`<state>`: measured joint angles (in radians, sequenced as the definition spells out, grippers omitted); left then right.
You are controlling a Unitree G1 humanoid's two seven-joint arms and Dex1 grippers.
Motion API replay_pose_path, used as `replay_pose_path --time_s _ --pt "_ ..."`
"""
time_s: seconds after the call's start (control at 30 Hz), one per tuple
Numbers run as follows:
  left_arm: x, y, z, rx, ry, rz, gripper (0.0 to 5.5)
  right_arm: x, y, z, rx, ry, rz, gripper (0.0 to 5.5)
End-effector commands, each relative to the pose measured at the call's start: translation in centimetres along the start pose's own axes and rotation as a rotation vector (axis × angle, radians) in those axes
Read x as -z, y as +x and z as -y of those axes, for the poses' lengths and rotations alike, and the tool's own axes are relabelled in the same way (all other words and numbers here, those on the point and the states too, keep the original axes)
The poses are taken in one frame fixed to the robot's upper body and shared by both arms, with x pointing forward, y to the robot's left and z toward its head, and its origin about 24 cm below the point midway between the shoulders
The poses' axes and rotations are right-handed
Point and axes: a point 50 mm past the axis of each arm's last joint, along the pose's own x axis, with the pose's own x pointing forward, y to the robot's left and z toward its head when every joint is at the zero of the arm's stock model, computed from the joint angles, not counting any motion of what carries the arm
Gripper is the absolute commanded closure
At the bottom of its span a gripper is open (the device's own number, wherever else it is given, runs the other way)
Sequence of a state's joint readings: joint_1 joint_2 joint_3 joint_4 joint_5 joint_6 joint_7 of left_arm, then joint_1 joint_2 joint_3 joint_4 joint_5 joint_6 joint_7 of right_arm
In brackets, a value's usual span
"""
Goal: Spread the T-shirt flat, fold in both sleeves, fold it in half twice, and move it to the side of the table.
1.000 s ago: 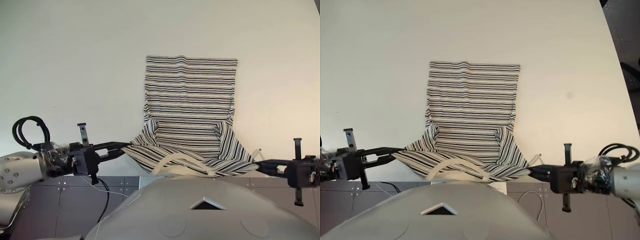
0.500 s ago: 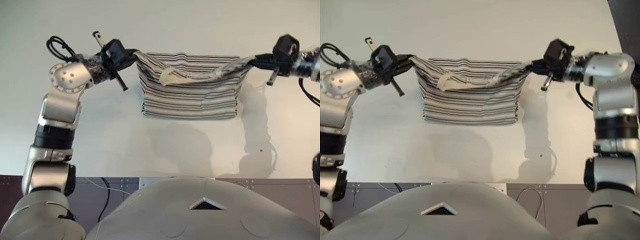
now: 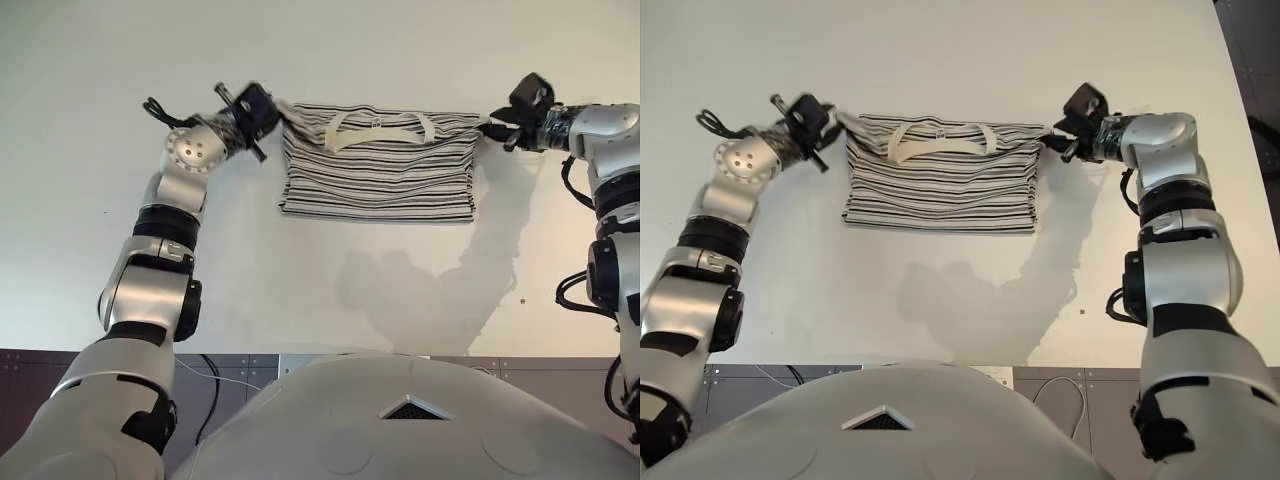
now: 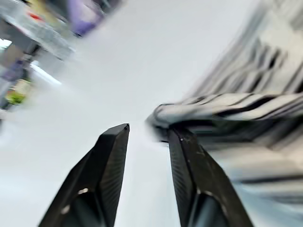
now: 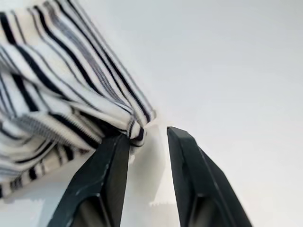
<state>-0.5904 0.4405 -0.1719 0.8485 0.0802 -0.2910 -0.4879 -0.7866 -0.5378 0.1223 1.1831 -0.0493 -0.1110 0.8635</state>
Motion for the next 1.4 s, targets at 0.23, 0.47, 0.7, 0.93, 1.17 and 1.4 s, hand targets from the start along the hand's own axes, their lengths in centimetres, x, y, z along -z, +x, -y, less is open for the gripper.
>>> replay_pose_path --time_s 0.23,0.47,0.7,0.93,1.17,1.4 --pt "-2.0 0.4 -0.5 -0.075 0.071 0.052 3.95 -1.6 1.5 0.3 0.227 0.118 0.04 4.14" --pt "-5.2 -6.2 7.1 0.336 0.331 0.277 3.95 -4.9 -0.9 -1.3 0.033 -0.139 0.315 4.14" --pt "-1.5 -7.0 9.7 0.465 0.428 0.08 3.95 -2.9 -1.4 -5.4 -0.244 -0.483 0.237 4.14" --pt "2.5 -6.6 8.8 0.482 0.494 -0.113 3.95 3.4 0.2 -7.9 -0.514 -0.721 -0.104 4.14" --pt "-1.2 -1.2 6.0 0.384 0.654 0.03 3.95 -3.4 -1.2 -16.0 -1.14 -0.122 0.041 4.14" --pt "-3.1 0.7 5.0 0.342 0.8 0.196 3.95 -9.8 1.7 -13.5 -0.728 -0.166 0.211 4.14"
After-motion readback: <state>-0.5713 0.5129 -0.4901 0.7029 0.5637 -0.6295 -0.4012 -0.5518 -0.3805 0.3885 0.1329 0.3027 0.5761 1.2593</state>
